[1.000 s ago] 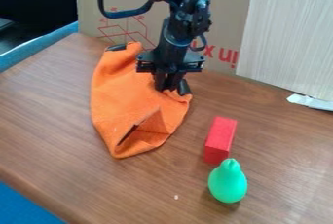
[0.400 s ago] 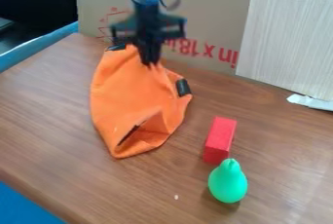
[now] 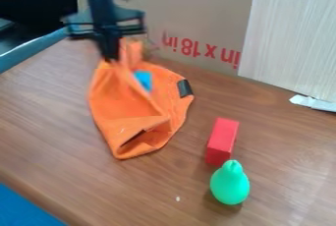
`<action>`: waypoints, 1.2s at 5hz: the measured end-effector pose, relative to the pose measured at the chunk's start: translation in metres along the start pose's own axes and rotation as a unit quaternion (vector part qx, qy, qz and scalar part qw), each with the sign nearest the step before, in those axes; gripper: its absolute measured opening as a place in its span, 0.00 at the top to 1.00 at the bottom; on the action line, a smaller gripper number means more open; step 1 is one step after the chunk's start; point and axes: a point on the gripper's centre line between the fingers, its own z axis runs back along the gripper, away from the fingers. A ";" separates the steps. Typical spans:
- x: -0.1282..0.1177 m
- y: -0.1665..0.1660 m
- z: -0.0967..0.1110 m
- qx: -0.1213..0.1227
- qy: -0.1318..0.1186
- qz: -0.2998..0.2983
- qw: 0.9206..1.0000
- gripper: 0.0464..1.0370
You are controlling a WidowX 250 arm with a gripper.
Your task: Unfold the cloth from top right to bottom left
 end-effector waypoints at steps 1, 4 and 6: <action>-0.002 0.035 -0.002 0.050 0.038 -0.023 0.998 0.99; 0.011 0.119 -0.018 0.179 0.122 -0.049 0.975 0.99; 0.012 0.158 -0.022 0.202 0.146 -0.044 0.967 0.99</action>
